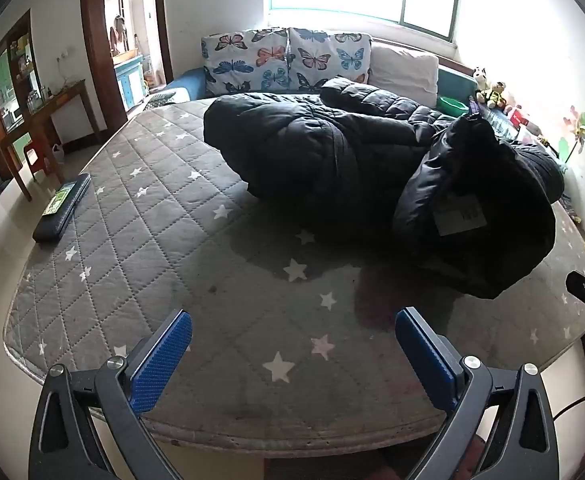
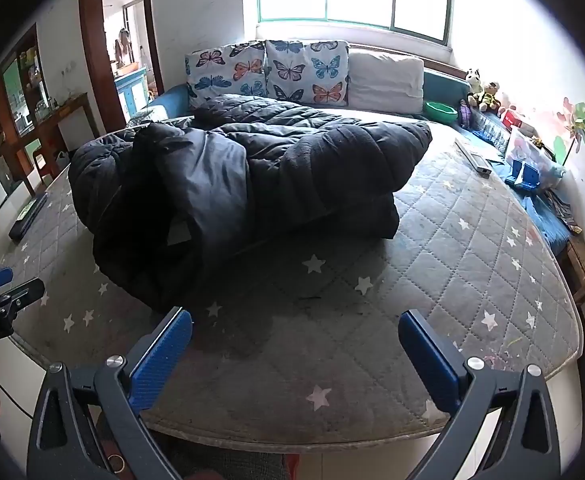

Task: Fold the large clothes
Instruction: 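Move both tools toward the crumpled black puffer jacket on the bed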

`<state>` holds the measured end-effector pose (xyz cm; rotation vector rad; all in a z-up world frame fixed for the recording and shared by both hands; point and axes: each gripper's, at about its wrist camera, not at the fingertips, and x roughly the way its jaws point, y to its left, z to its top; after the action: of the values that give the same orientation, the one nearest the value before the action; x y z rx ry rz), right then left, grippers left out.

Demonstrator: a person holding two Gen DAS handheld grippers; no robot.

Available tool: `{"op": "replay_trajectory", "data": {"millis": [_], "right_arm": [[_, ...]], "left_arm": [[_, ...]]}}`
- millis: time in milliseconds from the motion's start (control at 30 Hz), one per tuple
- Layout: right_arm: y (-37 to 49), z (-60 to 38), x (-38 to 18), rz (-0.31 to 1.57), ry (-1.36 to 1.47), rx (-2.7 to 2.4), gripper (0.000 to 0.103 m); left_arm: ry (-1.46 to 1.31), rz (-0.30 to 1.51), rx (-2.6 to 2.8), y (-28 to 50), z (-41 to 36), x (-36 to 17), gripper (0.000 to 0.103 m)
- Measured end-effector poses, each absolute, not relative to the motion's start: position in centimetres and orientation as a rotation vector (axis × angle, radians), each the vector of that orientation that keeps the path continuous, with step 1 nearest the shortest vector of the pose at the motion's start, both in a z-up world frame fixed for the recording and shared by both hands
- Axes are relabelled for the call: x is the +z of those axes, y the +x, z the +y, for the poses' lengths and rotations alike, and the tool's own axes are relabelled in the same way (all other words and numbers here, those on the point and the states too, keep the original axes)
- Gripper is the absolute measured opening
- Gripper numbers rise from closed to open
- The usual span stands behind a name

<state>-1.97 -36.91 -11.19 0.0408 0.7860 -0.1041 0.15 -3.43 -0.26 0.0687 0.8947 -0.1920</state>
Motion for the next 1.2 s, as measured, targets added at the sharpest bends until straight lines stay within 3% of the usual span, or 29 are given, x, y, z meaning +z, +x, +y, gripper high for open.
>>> {"op": "replay_trajectory", "data": {"millis": [1200], "right_arm": [[-0.6, -36.5, -12.1, 0.814, 0.036, -0.098, 0.103]], "left_arm": [[0.084, 0.963, -0.189, 1.9, -4.3, -2.2, 0.103]]}}
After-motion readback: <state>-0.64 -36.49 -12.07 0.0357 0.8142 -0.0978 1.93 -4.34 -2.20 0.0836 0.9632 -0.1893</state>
